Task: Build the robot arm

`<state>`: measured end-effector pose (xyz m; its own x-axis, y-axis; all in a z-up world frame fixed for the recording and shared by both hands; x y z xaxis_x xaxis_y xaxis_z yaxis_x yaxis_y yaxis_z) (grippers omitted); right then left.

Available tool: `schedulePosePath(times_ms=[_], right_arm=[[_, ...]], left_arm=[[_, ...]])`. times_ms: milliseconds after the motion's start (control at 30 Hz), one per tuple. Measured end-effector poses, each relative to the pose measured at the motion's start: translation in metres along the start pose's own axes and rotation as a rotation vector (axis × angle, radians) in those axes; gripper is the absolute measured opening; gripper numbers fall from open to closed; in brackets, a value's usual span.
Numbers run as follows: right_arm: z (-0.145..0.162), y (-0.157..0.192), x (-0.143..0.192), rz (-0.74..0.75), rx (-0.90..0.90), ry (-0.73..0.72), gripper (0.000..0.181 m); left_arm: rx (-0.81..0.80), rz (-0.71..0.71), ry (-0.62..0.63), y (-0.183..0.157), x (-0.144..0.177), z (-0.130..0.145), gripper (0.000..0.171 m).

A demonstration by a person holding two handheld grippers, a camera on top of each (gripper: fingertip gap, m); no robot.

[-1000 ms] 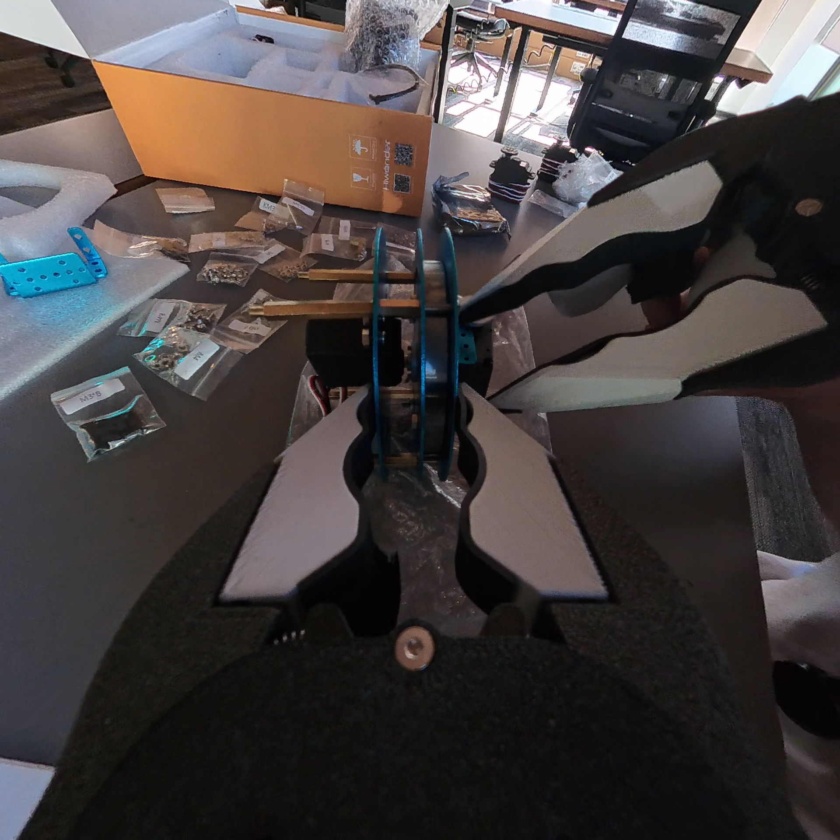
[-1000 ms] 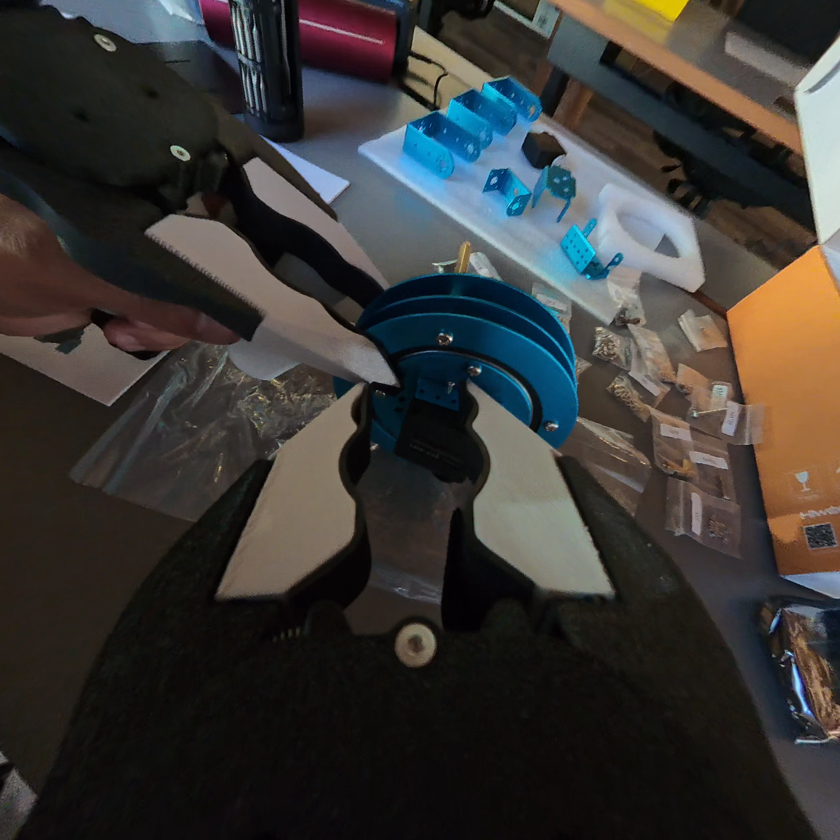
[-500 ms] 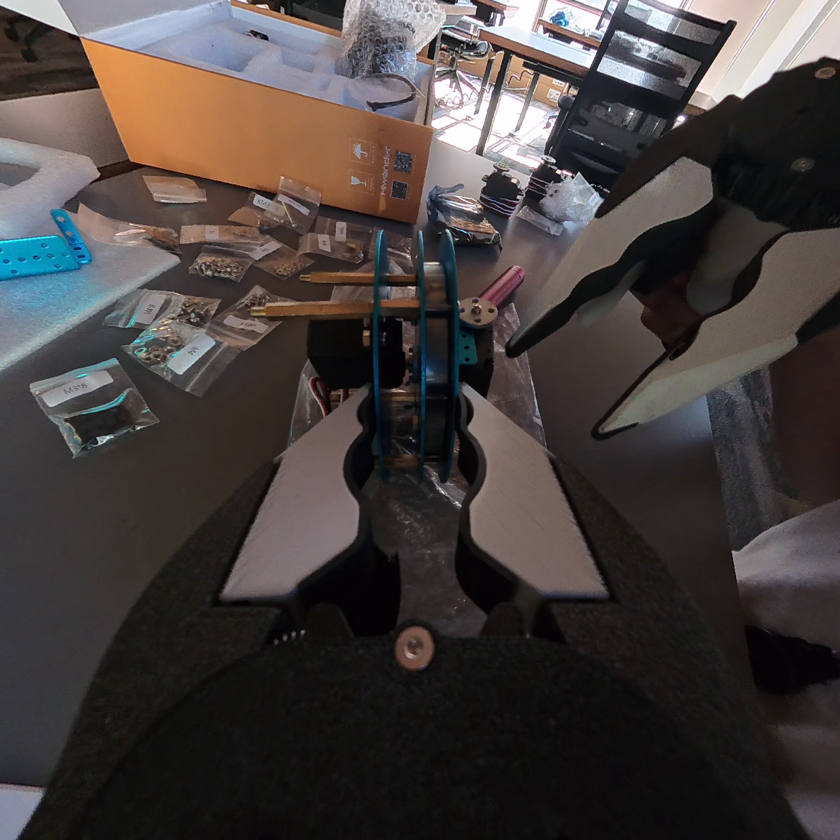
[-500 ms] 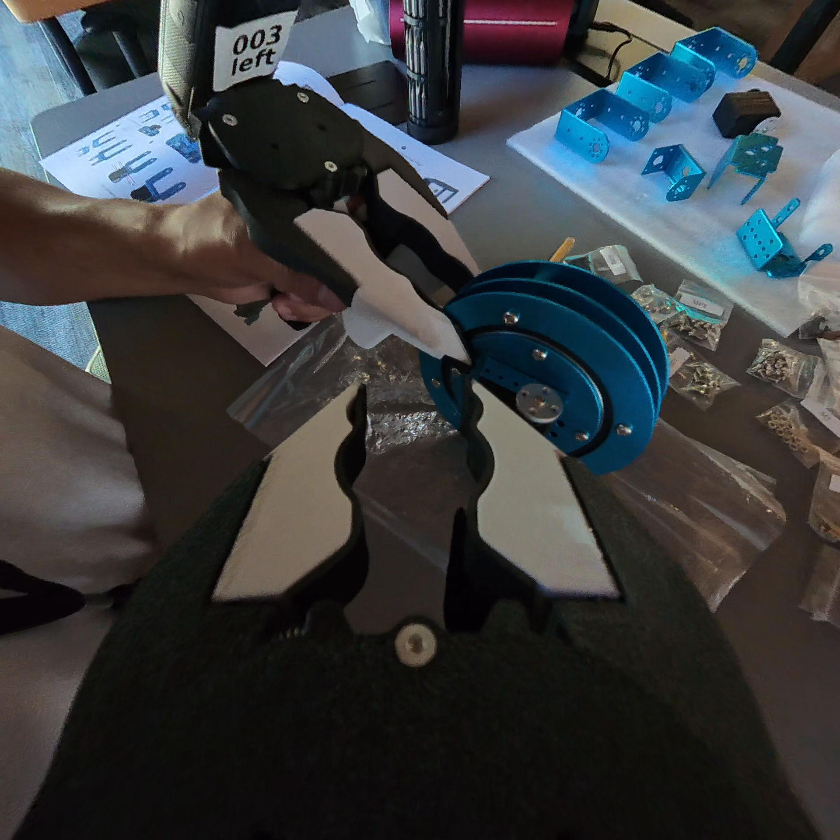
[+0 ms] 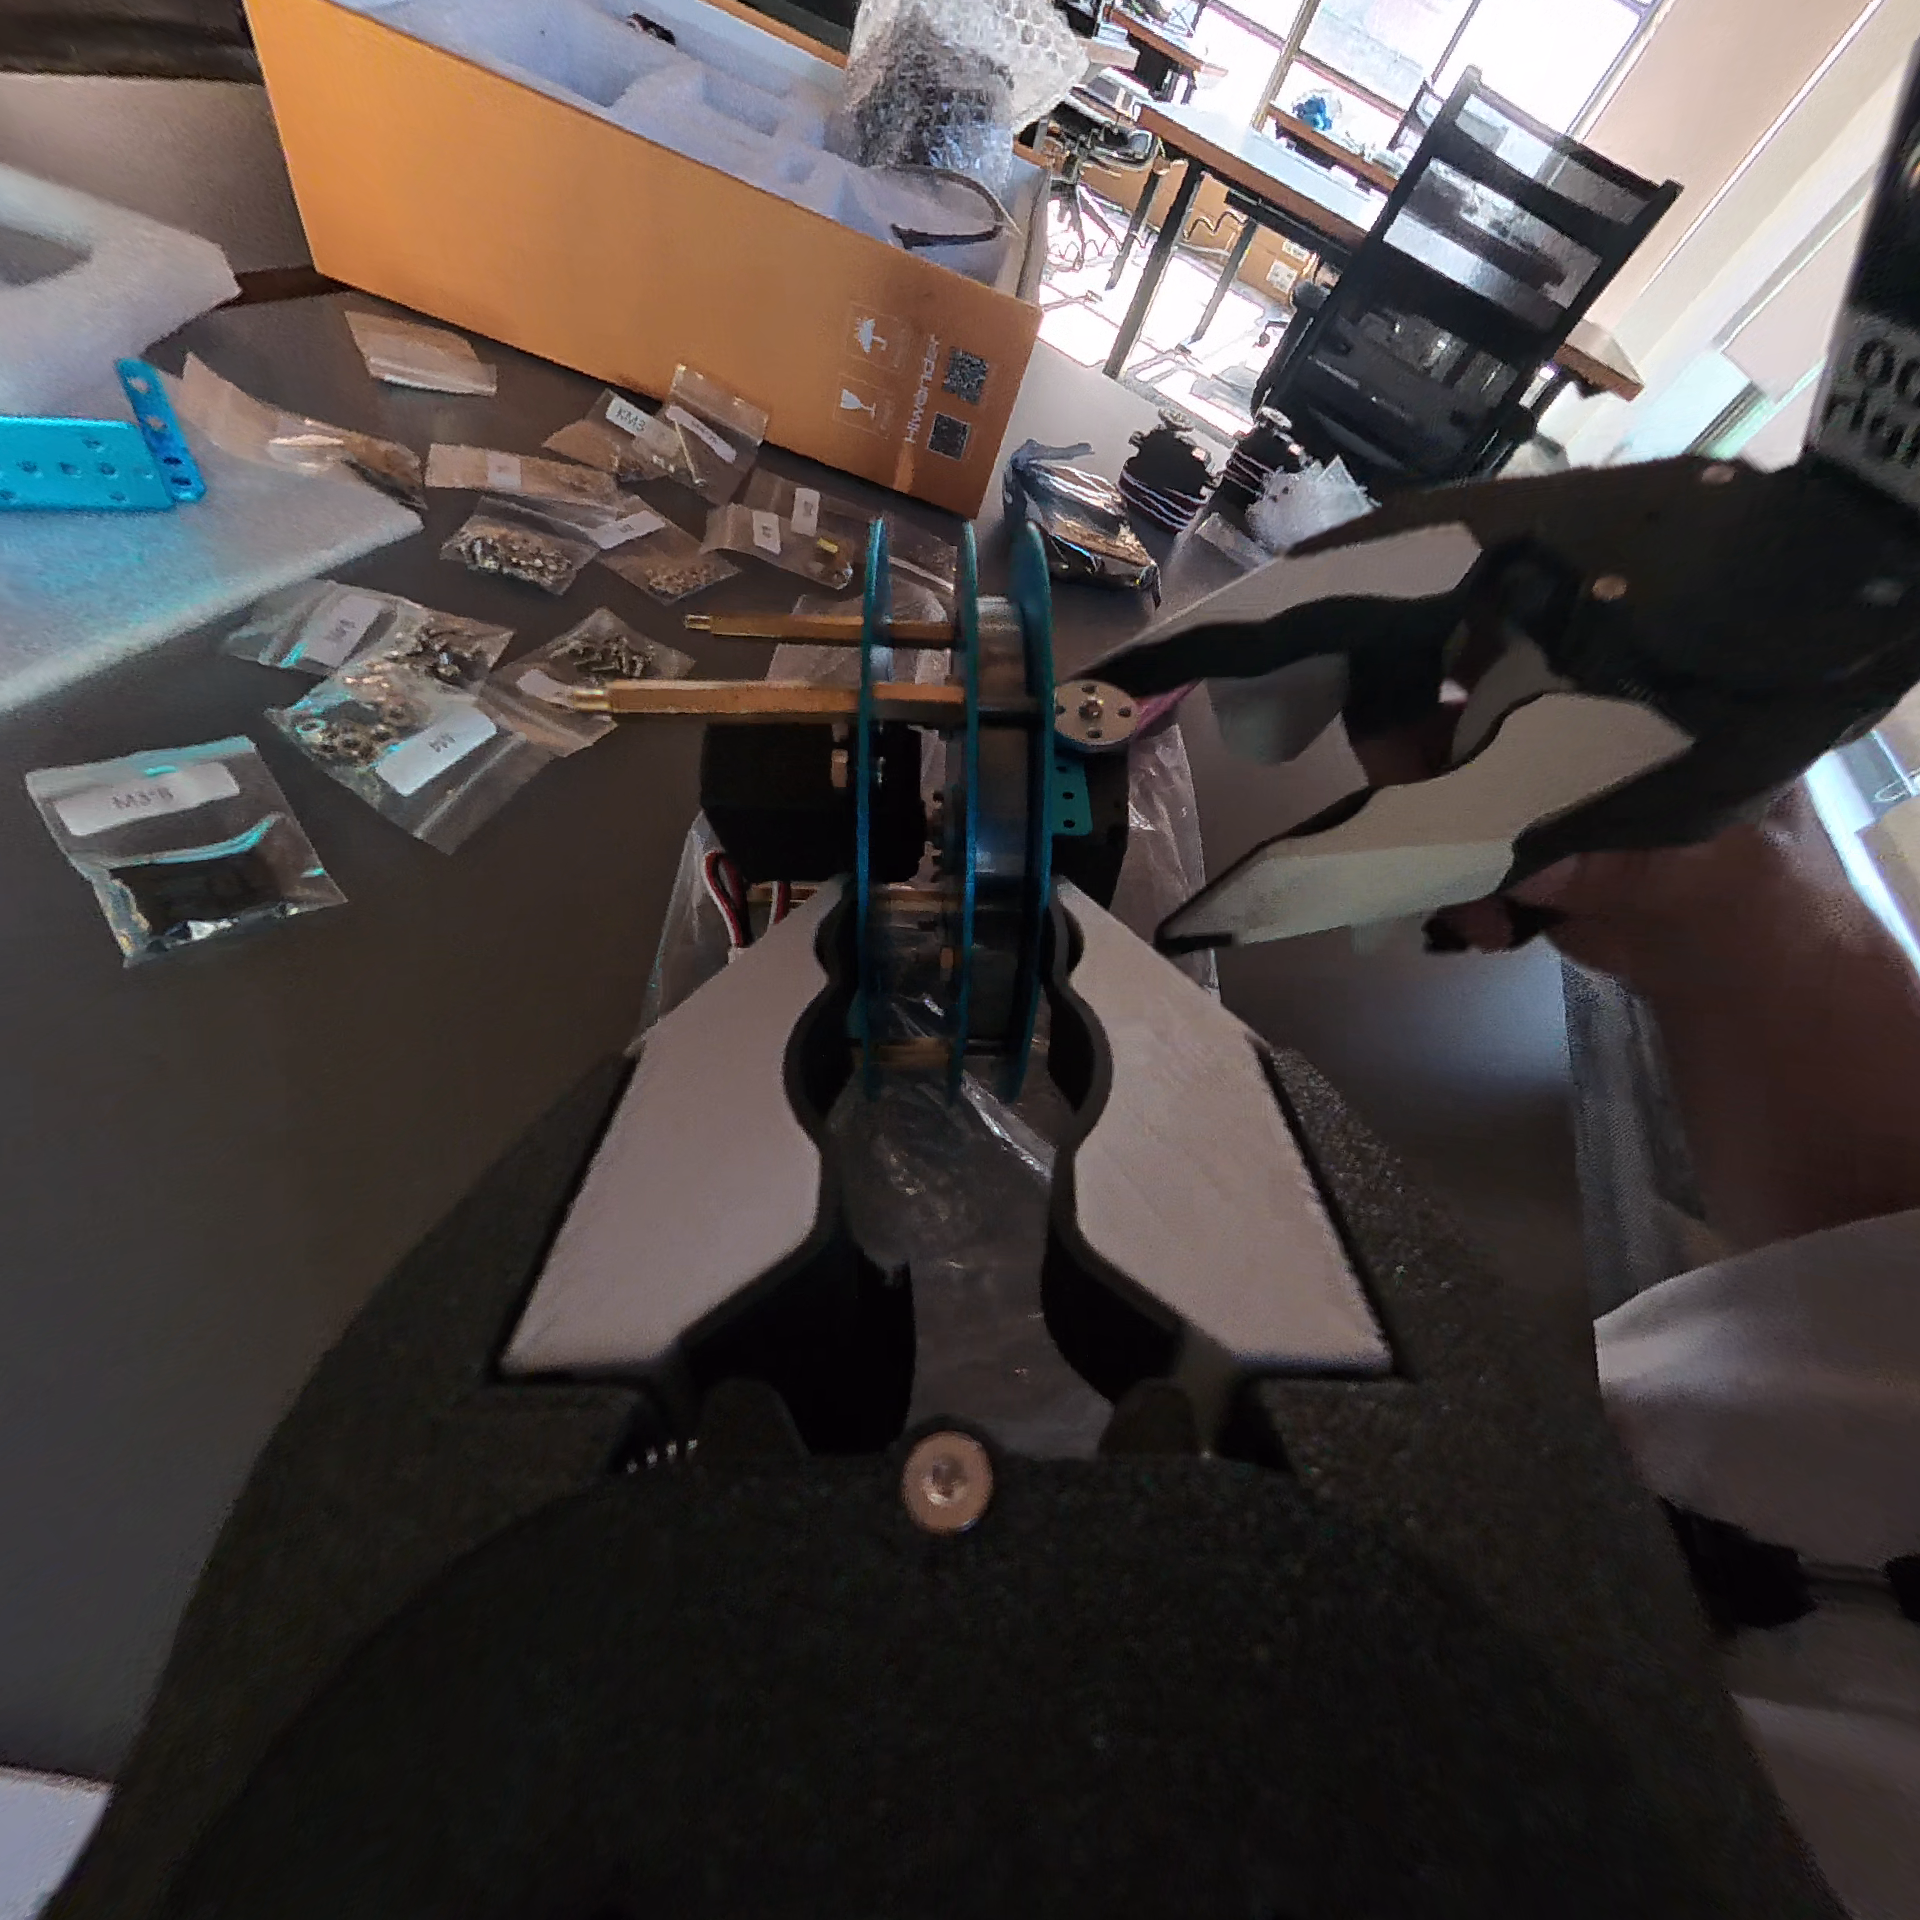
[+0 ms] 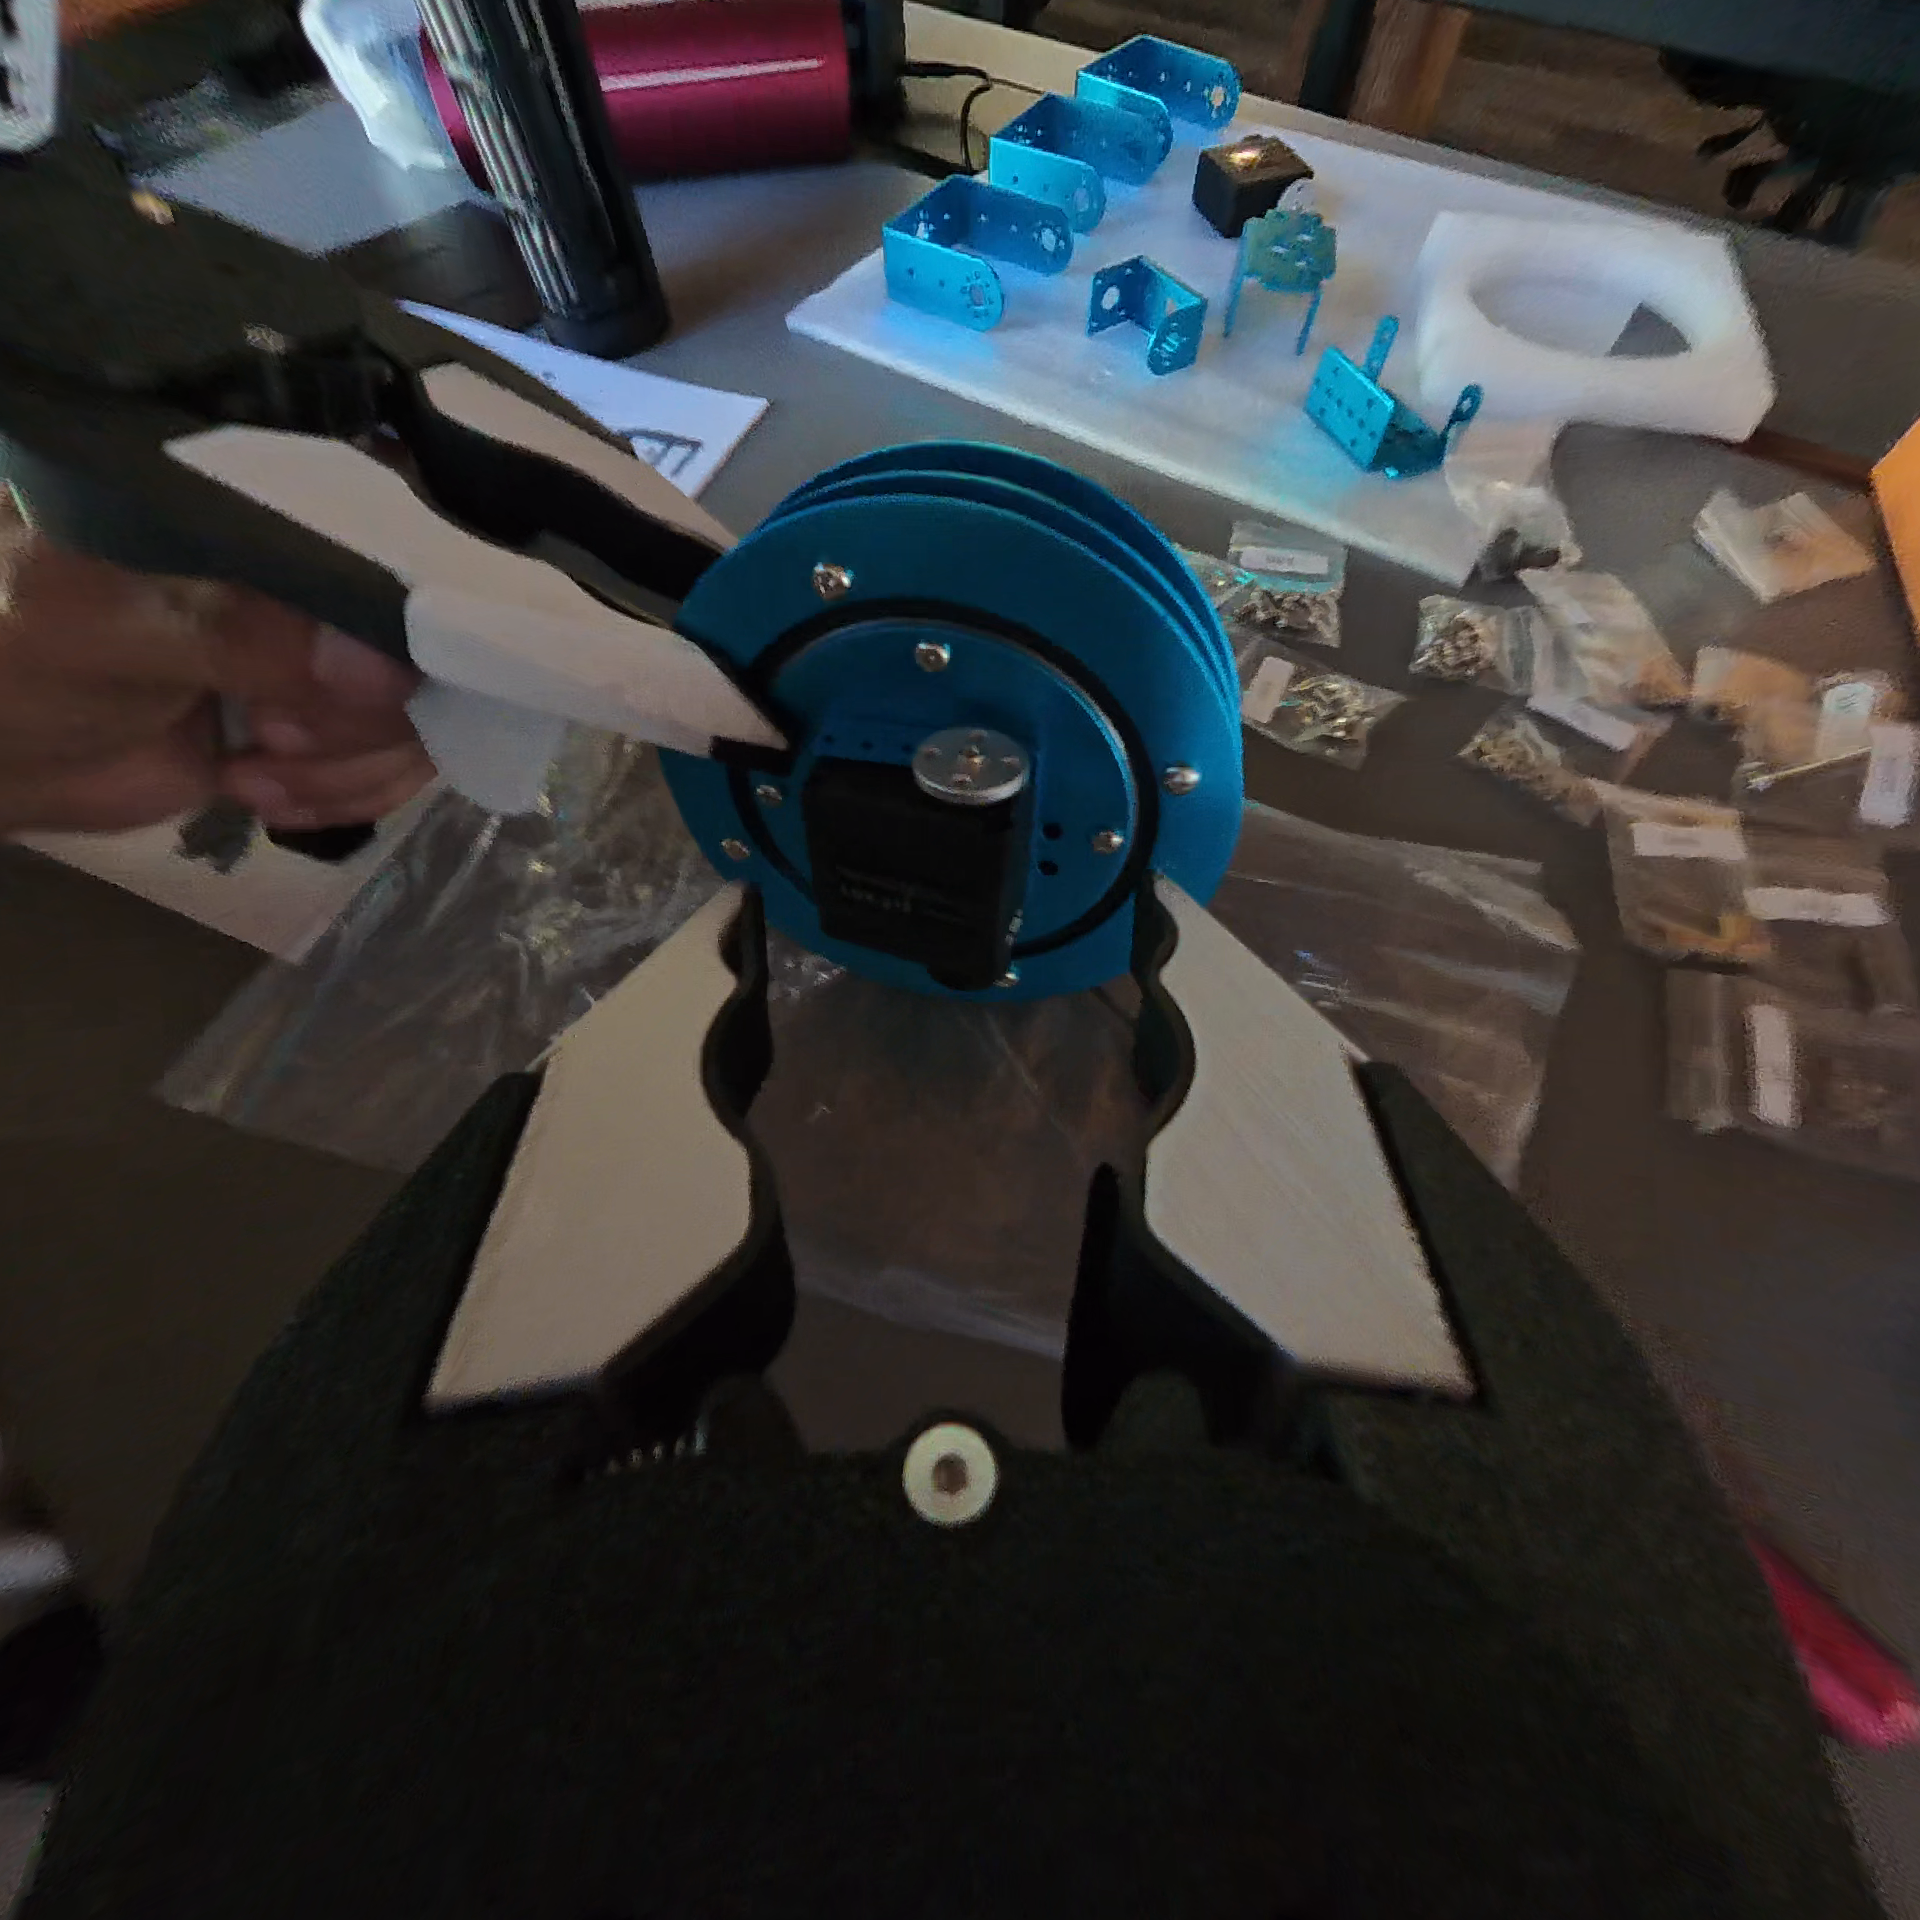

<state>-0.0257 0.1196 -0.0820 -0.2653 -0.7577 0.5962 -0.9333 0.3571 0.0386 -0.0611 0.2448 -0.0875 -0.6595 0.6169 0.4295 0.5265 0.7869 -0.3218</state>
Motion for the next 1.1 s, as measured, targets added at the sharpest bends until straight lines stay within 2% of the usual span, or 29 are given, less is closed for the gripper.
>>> schedulePosePath(times_ms=[67,233,333,600,900,1100], right_arm=[[-0.001,0.009,-0.006,-0.036,-0.056,-0.034,0.067],[0.001,0.011,-0.01,0.117,-0.015,-0.053,0.042],[0.004,0.012,-0.009,0.103,0.008,-0.08,0.042],[0.005,0.007,-0.009,-0.047,0.061,-0.123,0.041],[0.006,0.0,-0.006,-0.128,0.019,-0.133,0.041],[0.001,0.003,-0.011,-0.045,0.059,-0.1,0.042]], left_arm=[[-0.007,-0.019,0.004,-0.002,-0.001,0.0,0.032],[-0.025,-0.043,0.009,-0.006,-0.001,0.0,0.032],[-0.04,-0.037,0.007,-0.006,-0.001,0.001,0.032],[-0.038,-0.017,0.008,-0.004,0.0,0.001,0.032],[-0.017,0.009,-0.001,-0.001,0.0,0.001,0.032],[-0.023,-0.006,0.008,0.0,0.0,0.002,0.032]])
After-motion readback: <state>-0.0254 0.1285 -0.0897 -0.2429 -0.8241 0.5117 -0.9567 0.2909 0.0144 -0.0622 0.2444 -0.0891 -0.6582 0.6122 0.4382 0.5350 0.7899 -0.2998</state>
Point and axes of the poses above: each gripper's, where its closed fingertips meet, x back along the fingers, z out of its underside, y = z × x across the jaws, the point moved 6 cm from there along x, back along the fingers, and after that the axes turned 6 degrees about y, right-handed, at the moved point
